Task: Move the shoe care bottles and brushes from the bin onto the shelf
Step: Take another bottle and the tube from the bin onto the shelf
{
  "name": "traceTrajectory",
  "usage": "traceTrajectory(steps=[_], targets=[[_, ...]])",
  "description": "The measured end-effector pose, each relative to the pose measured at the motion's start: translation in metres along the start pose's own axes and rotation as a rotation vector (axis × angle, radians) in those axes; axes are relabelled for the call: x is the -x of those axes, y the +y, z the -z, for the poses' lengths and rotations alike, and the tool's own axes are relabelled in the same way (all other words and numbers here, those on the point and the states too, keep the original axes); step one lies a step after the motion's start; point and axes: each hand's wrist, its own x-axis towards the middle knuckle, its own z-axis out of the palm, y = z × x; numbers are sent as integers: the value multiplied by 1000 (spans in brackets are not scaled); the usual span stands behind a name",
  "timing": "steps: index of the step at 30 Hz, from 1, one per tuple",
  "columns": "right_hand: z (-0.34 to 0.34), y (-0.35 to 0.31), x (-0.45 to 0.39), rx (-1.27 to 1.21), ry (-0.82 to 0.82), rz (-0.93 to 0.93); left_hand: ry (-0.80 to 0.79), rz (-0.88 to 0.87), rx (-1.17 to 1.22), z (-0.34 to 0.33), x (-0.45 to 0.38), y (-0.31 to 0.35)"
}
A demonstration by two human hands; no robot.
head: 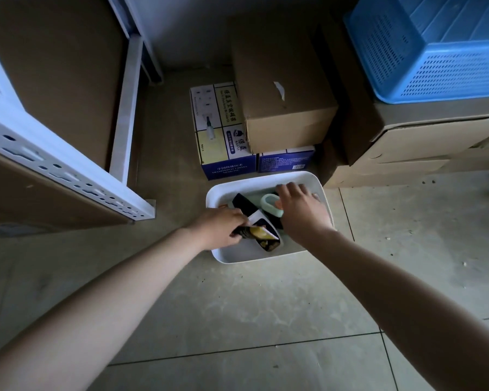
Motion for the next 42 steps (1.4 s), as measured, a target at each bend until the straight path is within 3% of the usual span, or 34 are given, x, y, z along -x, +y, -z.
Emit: traceTrajectory(steps=[4,11,15,19,26,36,39,42], targets=[[-13,-15,-9,-28,-128,46,41,58,258,26,18,-13],[-36,-32,-23,166,-102,90,119,188,550,37,26,-20],[-50,-35,-32,296,-125,70,197,212,651,39,27,-19],[-56,-43,-32,202,-90,4,221,226,713,45,29,-17],[-65,-46,-21,262,-98,92,205,290,804,47,33,-17],[-18,-27,-11,-572,36,-240,300,360,1166,57,35,3],[-9,-20,-10,-970,59,-229,256,350,1012,59,29,5],[6,-17,-3,-1244,45,-216,319,330,918,65,26,15]])
